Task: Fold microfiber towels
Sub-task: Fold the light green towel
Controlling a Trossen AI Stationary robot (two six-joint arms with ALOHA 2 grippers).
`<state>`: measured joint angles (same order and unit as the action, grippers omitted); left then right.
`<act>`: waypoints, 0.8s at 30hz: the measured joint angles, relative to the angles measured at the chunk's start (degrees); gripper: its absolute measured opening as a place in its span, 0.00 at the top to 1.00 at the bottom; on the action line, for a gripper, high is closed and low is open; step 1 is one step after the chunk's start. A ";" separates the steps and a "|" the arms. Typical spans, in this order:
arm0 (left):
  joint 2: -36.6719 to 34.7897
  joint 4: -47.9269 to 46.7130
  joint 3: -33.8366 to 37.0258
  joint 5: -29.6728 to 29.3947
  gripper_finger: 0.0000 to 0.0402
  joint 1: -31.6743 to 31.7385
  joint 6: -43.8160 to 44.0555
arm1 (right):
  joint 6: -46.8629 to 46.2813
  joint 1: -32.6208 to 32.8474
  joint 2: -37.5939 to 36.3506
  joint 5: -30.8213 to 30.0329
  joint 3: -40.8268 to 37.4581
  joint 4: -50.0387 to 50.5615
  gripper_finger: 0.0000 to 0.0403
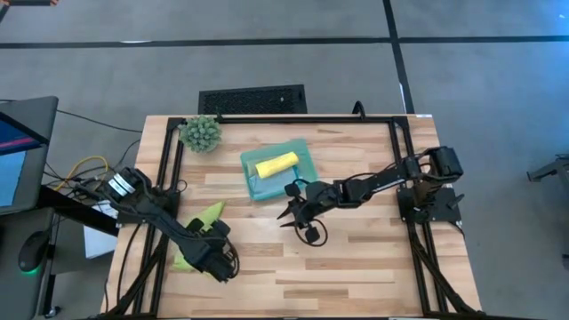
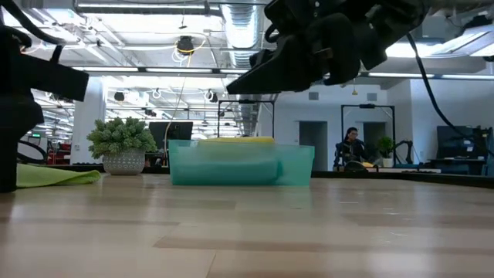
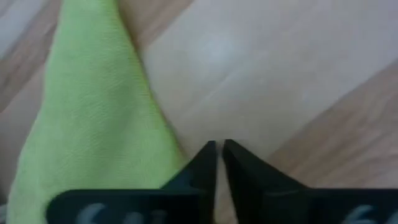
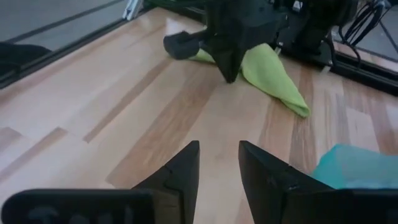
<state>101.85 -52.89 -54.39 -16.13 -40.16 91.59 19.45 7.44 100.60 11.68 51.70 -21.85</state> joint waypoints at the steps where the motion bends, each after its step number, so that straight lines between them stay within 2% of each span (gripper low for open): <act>1: 0.08 -0.03 -0.29 0.05 0.96 -0.39 0.07 | 0.00 0.05 0.00 0.02 0.02 -0.41 0.67; 6: -0.54 -0.15 -4.25 -1.38 1.00 -3.44 0.01 | 0.04 0.03 0.00 0.09 0.02 -1.75 0.67; 9: -1.46 -0.68 -8.22 -8.09 1.00 -5.01 -2.63 | -0.44 -0.45 0.00 0.20 0.02 -1.68 0.67; 15: -2.00 -0.34 -17.50 -21.57 1.00 -5.97 -14.31 | 1.05 -0.43 2.26 3.08 -0.15 0.40 0.66; 18: -2.00 0.37 -20.74 -25.69 1.00 -5.92 -20.49 | 1.90 0.42 4.44 3.23 0.54 -5.60 0.67; 22: -2.04 -0.91 -22.36 -27.21 1.00 -5.86 -23.58 | 2.06 1.08 5.57 3.29 0.23 -7.31 0.68; 24: -2.03 -3.81 -22.36 -25.67 1.00 -5.86 -19.78 | 1.96 1.18 6.12 3.28 0.26 -7.21 0.68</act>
<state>99.82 -56.70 -76.75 -41.80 -46.02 71.81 21.41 8.61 106.72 14.96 51.96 -29.06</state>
